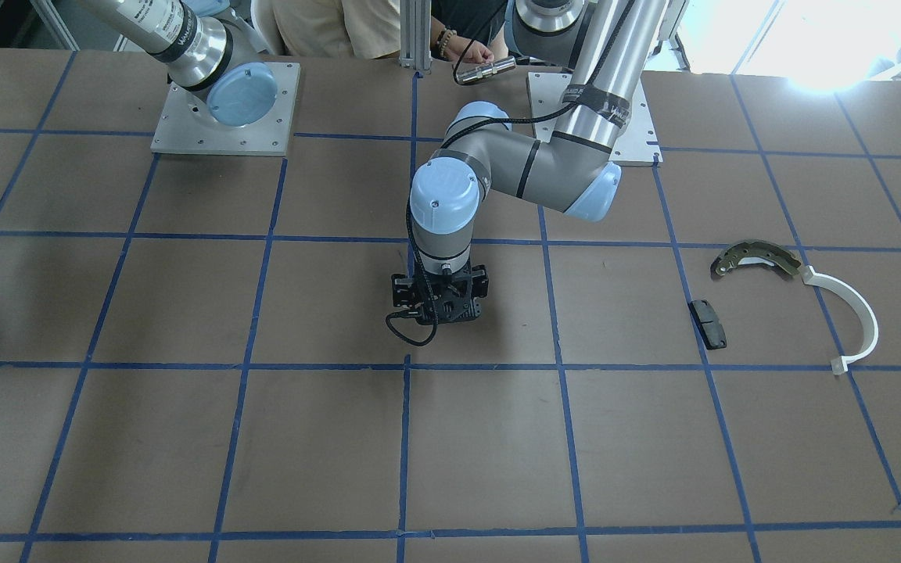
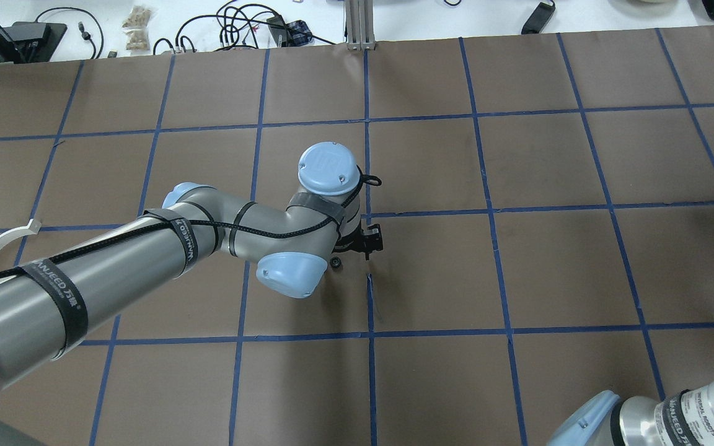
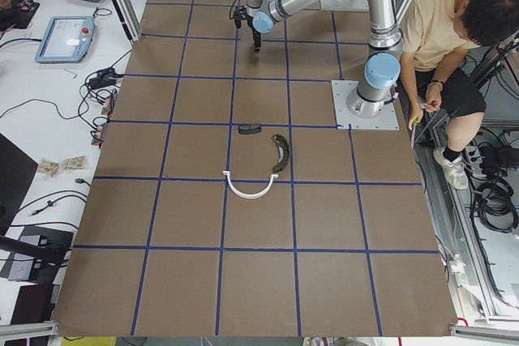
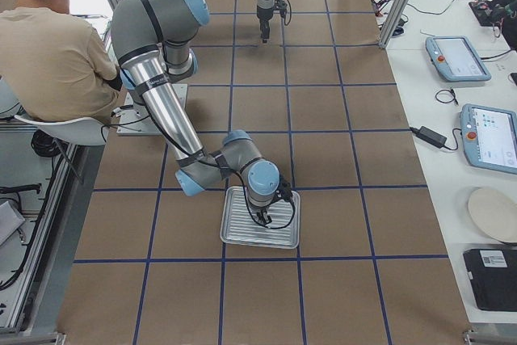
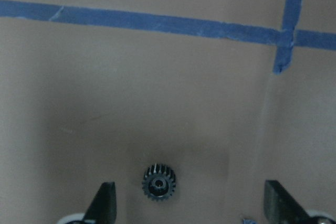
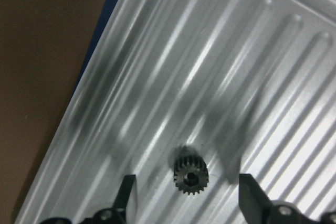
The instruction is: Place bearing gear from tray to pile
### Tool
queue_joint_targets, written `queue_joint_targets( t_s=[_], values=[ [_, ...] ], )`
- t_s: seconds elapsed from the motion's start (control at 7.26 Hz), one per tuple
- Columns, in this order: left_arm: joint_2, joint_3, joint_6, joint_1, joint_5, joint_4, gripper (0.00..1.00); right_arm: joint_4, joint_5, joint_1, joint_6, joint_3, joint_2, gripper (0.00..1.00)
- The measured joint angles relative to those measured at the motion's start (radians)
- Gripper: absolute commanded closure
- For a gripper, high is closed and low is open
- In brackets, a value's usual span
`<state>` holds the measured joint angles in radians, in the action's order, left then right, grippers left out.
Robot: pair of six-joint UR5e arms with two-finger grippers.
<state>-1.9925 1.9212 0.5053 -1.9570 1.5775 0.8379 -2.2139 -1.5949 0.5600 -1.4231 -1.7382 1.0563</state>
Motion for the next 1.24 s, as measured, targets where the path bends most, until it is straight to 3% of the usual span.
queue_joint_targets(
  t_s=[0.14,0.41,0.69,0.96,1.24],
  values=[
    [0.002,0.011,-0.002,0.003,0.0,0.0,0.81,-0.002,-0.002,0.0,-0.001,-0.001,0.0,1.0],
    [0.009,0.038,-0.028,0.034,-0.008,-0.005,0.97,0.0,-0.023,0.0,0.0,0.0,0.004,1.0],
    [0.021,0.048,-0.04,0.063,-0.015,-0.005,1.0,0.034,-0.065,0.004,0.018,0.008,0.046,1.0],
    [0.034,0.043,-0.072,0.079,-0.011,-0.003,1.0,0.217,-0.073,0.043,0.159,0.005,0.189,1.0],
    [0.104,0.048,-0.246,0.187,0.001,0.042,1.0,0.505,-0.063,0.134,0.426,-0.003,0.342,1.0]
  ],
)
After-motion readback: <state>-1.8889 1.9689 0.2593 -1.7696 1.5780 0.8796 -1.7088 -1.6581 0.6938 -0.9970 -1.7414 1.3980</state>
